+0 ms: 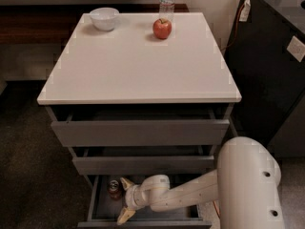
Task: Pick coke can from bottom drawer and place on counter
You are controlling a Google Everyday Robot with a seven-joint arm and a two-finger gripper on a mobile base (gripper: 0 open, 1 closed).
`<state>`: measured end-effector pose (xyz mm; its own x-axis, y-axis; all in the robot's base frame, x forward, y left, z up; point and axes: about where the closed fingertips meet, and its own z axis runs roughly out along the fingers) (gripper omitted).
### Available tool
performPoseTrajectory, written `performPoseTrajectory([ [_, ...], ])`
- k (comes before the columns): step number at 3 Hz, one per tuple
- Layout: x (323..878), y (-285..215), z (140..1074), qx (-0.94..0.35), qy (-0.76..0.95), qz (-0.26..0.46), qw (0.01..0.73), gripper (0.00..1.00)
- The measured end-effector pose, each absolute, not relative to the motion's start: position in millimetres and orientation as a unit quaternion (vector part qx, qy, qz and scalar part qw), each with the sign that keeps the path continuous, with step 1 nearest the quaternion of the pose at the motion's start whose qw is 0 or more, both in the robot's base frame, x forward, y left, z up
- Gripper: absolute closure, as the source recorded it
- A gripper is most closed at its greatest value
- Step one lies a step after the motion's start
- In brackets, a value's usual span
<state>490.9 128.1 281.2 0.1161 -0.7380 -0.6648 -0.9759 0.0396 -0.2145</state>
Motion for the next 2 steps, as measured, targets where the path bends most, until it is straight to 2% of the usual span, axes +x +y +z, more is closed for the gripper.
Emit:
performPoseTrajectory([
  [2,516,111,256,-0.618,0.679,0.188,0.349,0.00],
])
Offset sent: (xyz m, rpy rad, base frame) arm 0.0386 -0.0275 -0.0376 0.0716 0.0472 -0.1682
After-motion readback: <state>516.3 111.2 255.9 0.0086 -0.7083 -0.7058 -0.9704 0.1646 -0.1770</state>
